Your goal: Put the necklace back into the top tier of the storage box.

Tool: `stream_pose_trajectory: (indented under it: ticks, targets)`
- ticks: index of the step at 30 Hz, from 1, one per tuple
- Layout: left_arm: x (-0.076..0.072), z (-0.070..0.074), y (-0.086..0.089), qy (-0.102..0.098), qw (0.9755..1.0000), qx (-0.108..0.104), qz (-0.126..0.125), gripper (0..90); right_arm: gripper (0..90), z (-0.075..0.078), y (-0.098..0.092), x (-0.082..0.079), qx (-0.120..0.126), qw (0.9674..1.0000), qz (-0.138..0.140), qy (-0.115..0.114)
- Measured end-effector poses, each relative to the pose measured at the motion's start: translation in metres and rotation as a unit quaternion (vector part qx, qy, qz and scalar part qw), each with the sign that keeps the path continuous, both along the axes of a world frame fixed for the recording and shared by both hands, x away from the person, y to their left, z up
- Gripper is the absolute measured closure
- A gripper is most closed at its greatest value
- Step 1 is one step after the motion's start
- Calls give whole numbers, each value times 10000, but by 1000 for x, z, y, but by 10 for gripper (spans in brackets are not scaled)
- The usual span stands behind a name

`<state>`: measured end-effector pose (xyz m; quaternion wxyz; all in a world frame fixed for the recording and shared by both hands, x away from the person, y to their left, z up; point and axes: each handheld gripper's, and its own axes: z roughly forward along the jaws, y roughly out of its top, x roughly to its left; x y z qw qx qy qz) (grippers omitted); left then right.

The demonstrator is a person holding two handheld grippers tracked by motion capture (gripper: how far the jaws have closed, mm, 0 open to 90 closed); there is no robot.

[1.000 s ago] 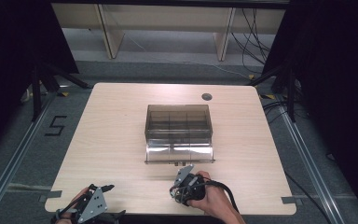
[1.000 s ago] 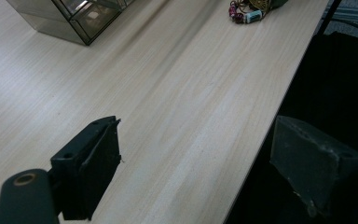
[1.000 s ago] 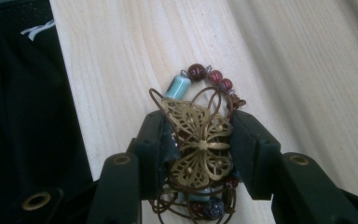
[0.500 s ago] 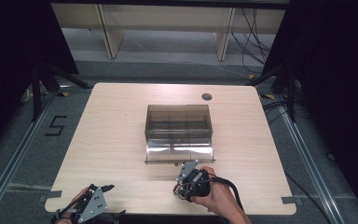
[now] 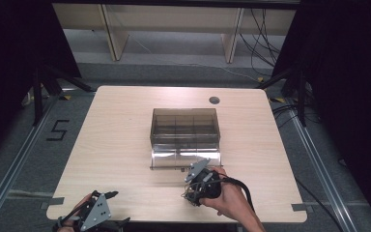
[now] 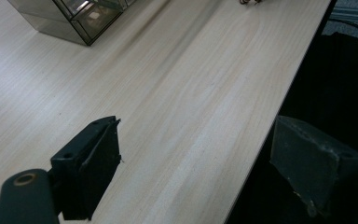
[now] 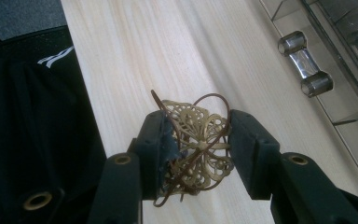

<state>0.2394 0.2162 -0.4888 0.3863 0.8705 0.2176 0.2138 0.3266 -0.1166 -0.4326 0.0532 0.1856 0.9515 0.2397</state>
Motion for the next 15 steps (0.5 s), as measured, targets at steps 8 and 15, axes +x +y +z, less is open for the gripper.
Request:
stream_pose_trajectory:
  ticks: [8,15]
  targets:
    - [0,-1,0,-53,9999,-104,88,151,590,13,-1,0,44,9999,80,41]
    - [2,-1,2,-43,9999,91,34,151,590,32,-6,2,151,9998,-11,99]
